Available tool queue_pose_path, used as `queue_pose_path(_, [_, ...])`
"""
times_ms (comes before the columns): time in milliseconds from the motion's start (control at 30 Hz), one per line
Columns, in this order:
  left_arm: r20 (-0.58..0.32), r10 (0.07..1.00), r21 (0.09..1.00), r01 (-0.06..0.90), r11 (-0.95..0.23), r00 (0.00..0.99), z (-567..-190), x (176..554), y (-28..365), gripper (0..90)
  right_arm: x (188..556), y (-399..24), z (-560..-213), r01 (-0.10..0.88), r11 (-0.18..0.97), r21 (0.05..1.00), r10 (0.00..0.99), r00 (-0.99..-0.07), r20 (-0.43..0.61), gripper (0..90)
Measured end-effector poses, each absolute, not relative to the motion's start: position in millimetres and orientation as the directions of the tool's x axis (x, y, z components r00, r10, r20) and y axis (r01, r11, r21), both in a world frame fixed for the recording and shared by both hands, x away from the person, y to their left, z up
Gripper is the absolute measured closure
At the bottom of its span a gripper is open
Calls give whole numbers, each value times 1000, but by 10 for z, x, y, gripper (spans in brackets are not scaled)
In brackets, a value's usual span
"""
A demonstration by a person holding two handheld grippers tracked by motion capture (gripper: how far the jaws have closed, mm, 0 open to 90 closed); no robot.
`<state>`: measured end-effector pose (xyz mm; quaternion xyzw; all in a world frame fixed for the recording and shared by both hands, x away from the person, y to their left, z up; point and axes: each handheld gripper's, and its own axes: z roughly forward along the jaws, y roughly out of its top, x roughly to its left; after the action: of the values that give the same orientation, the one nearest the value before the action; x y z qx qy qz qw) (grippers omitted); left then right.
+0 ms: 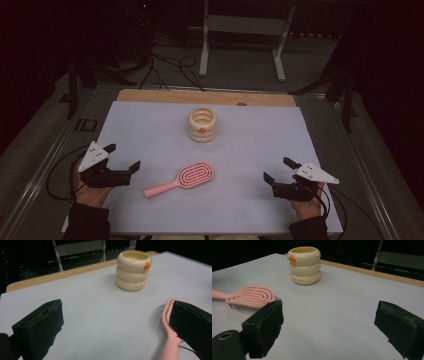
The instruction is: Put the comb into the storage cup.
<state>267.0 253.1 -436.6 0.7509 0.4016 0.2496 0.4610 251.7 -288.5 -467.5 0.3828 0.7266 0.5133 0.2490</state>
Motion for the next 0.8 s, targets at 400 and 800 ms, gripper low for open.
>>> queue_pose_path(400, [65,753,786,431,-443,654,-4347,2852,2185,5,2525,-2901,-4678,310,177,934,816,-576,37,82])
queue_pose_path(800, [123,662,655,441,-614,739,-4445,2963,1799,6,2534,-2903,-4687,319,178,931,816,-576,41,82])
